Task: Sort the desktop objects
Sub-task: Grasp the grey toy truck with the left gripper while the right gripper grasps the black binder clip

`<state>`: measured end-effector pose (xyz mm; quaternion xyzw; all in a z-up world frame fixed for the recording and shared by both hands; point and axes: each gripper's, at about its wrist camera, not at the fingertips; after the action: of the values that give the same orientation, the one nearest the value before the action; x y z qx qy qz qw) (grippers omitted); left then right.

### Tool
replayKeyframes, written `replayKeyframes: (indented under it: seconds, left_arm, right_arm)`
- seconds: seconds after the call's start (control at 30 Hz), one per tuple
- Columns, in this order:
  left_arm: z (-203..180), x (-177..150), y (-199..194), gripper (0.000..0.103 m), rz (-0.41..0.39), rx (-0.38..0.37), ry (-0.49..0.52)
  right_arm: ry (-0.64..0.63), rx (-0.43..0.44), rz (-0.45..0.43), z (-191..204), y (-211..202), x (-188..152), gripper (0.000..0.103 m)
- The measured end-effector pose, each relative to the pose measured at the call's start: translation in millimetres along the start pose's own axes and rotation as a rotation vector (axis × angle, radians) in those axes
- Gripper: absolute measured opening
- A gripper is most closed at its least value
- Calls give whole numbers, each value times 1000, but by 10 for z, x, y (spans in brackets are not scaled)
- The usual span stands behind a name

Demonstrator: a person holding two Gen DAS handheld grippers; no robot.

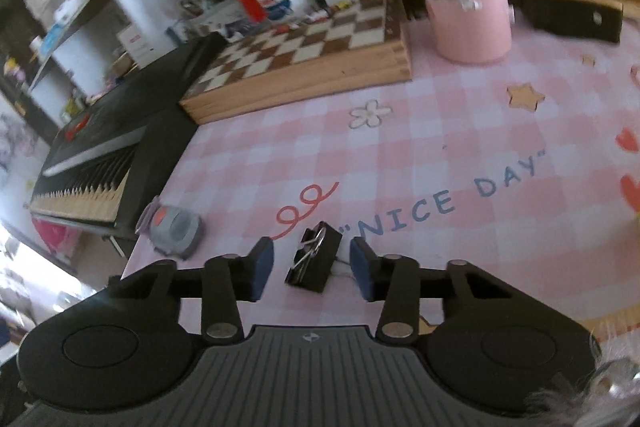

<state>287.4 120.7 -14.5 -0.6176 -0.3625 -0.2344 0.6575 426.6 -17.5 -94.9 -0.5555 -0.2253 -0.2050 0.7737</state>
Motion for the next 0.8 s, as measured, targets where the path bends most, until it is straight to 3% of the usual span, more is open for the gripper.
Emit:
replayKeyframes:
  seconds: [0.07,0.13,0.23,0.4,0.73,0.8]
  left_arm:
    - [-26,21,58,102,-14,3,11]
    - [-52,50,134,102,-36,6,22]
    - [-79,90,306,102,-45,-7,31]
    - [-133,124,693,101,-7,-27,43]
    - [-48,185,1382,100,64,14,25]
    - [3,181,1481,89,85,29,19]
  right_arm:
    - [32,19,16,-22,73,25,29]
    - [54,37,42,-49,110,49,13]
    - [37,51,19,-71,32,72,4]
    - [9,45,-44,-143,-202,134,2]
    - [-103,56,-121,-205,-689,132,2]
    - [-117,63,-132,-209,-772,96,2]
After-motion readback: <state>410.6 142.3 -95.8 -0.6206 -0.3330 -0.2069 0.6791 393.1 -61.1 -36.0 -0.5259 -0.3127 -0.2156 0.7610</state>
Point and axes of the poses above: each gripper's, at about its wrist camera, not at the fingertips, and y roughly the way its jaws point, z to its left, x to its top, and after that the axes turned 13 degrees about -x, right-handed
